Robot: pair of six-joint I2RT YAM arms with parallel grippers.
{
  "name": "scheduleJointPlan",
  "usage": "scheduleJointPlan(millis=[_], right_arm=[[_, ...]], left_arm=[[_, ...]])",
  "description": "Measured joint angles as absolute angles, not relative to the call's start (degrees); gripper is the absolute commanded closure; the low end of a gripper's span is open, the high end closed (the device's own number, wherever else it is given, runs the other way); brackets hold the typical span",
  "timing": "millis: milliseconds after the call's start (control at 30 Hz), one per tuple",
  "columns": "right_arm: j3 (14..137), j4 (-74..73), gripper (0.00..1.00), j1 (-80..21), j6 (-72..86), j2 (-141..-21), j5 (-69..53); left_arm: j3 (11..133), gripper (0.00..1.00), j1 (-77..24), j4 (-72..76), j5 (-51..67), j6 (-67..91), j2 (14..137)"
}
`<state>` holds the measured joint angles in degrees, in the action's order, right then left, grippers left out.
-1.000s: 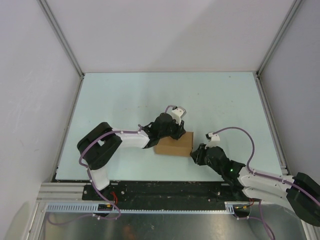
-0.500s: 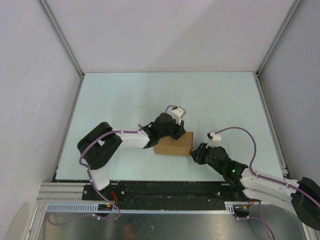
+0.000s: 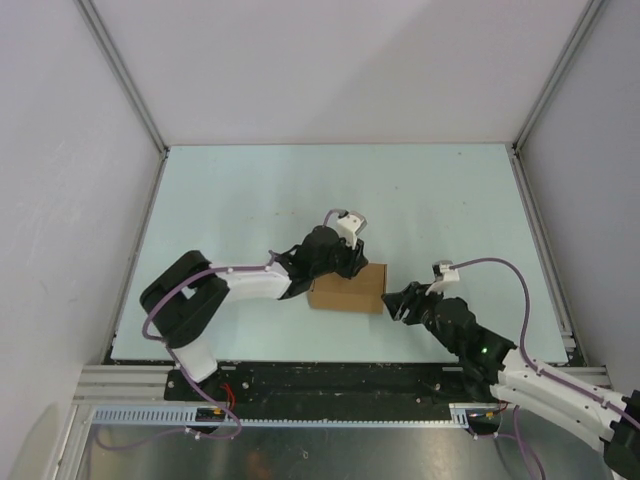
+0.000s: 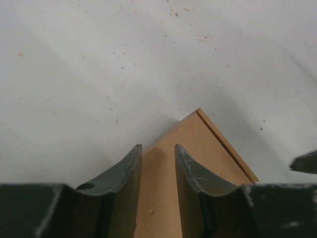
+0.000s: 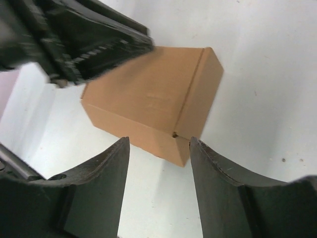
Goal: Fold the paper box
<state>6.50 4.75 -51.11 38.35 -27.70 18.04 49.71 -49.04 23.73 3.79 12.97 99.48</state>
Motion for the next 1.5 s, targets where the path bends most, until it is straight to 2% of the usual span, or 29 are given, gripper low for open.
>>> scheduleJointPlan(millis=[300,600,867,967,1233,1500], right_arm=[[7.07,9.80,0.34,-47.27,37.63,-42.37,17.63],[11.00,17.26,0.30,-43.62,35.86,-52.80,14.06],[15.46,21.15,0.26,-39.90,33.93,-57.60,12.16],[17.34,22.90,0.26,-37.36,33.61,-61.78,10.68],[19.11,27.92,0.30,-34.61,33.39,-70.83,6.48],[19.22,29.32,0.34,-34.39,33.39,-72.62,4.99]], left_arm=[[41.12,0.50,-48.95,23.83,-1.89,13.13,82.30],[19.20,0.31,-48.93,24.49,-13.30,21.06,55.31],[6.52,0.18,-48.95,23.03,-14.28,28.62,38.94],[5.96,0.13,-48.95,23.05,-14.70,29.71,38.52],[6.00,0.10,-48.95,24.47,-14.94,30.55,47.62],[7.92,0.08,-48.95,26.74,-14.87,31.14,53.69]])
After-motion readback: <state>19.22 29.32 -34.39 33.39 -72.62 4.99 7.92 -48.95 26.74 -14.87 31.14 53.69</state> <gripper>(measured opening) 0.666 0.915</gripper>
